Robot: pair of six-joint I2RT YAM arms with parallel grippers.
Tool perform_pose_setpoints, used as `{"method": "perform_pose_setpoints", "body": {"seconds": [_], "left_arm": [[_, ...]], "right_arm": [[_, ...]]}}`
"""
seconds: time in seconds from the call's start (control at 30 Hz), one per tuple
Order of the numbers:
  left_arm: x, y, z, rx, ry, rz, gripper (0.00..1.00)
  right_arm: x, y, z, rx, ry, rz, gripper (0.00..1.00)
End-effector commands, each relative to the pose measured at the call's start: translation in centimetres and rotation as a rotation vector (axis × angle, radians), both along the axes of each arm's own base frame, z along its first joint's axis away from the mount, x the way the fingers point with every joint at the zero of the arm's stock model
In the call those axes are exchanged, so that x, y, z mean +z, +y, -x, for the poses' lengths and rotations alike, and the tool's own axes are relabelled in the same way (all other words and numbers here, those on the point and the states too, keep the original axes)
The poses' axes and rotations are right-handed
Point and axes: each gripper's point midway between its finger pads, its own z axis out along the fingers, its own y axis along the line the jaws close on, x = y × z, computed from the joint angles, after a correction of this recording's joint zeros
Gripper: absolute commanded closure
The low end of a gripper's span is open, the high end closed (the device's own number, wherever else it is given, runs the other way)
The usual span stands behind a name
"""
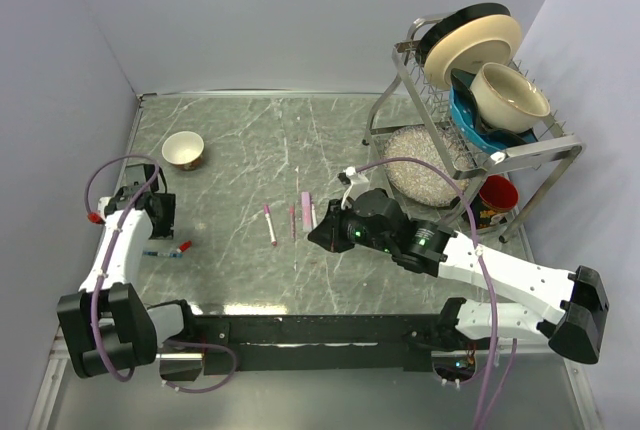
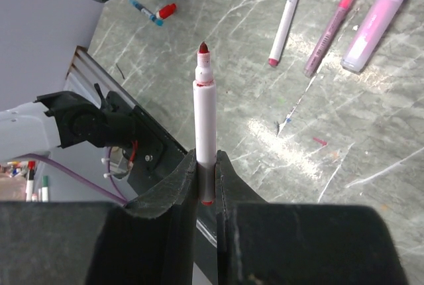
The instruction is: Insert the pens into the pen caps
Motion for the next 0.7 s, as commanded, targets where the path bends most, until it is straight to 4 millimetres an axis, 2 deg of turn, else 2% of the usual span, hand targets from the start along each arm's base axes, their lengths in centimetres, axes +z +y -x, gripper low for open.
{"method": "perform_pose_setpoints", "body": {"seconds": [0.0, 0.07, 0.1, 0.13, 0.17, 0.2, 0.23, 0.3, 0.33, 0.43, 0.47, 0.53, 0.57, 0.6, 0.67], "left_arm": [[0.4, 1.7, -1.4, -0.035, -0.044, -0.113, 0.41], [-0.7, 1.4, -1.7, -0.086, -0.010, -0.105, 0.45], [-0.9, 0.9, -2.2, -0.178, -0.002, -0.107, 0.46], [-0.8, 0.5, -3.0, -0.244, -0.003, -0.111, 0.43], [-1.6, 0.1, -3.5, -0.316, 0.025, -0.101, 0.39], [-1.6, -0.6, -4.1, -0.447, 0.023, -0.120, 0.37], [-1.0, -1.7, -5.0, -0.537, -0.007, -0.092, 0.34], [-0.4, -2.6, -5.9, -0.711, -0.022, -0.136, 0.33], [1.1, -3.9, -7.2, -0.802, -0.095, -0.157, 0.34], [4.7, -4.4, -8.6, -0.935, -0.115, -0.323, 0.34], [5.0, -2.8, -8.4, -0.876, -0.055, -0.381, 0.33], [5.1, -1.1, -7.5, -0.671, -0.012, -0.328, 0.34], [4.6, -0.5, -5.9, -0.596, 0.040, -0.299, 0.36], [4.4, -0.5, -5.3, -0.456, 0.029, -0.231, 0.38], [3.3, -0.5, -2.1, -0.284, 0.088, -0.150, 0.52]], "right_arm": [[1.9, 0.6, -0.3, 0.024, -0.041, -0.067, 1.00], [2.0, 0.6, -0.3, 0.027, -0.041, -0.071, 1.00], [2.1, 0.6, -0.3, 0.027, -0.044, -0.074, 1.00], [2.2, 0.5, -0.3, 0.026, -0.043, -0.075, 1.00], [2.1, 0.5, -0.3, 0.024, -0.040, -0.073, 1.00], [2.1, 0.5, -0.3, 0.022, -0.041, -0.076, 1.00], [2.2, 0.4, -0.2, 0.023, -0.041, -0.078, 1.00], [2.1, 0.4, -0.1, 0.025, -0.035, -0.082, 1.00], [2.2, 0.4, 0.0, 0.028, -0.035, -0.085, 1.00], [2.3, 0.3, 0.2, 0.038, -0.033, -0.081, 1.00], [2.6, 0.4, 0.2, 0.038, -0.037, -0.084, 1.00], [2.4, 0.2, 0.2, 0.042, -0.035, -0.062, 1.00], [2.6, 0.2, 0.1, 0.041, -0.038, -0.058, 1.00], [2.5, 0.1, 0.1, 0.039, -0.037, -0.048, 1.00], [2.8, 0.0, 0.1, 0.033, -0.043, -0.055, 1.00]]}}
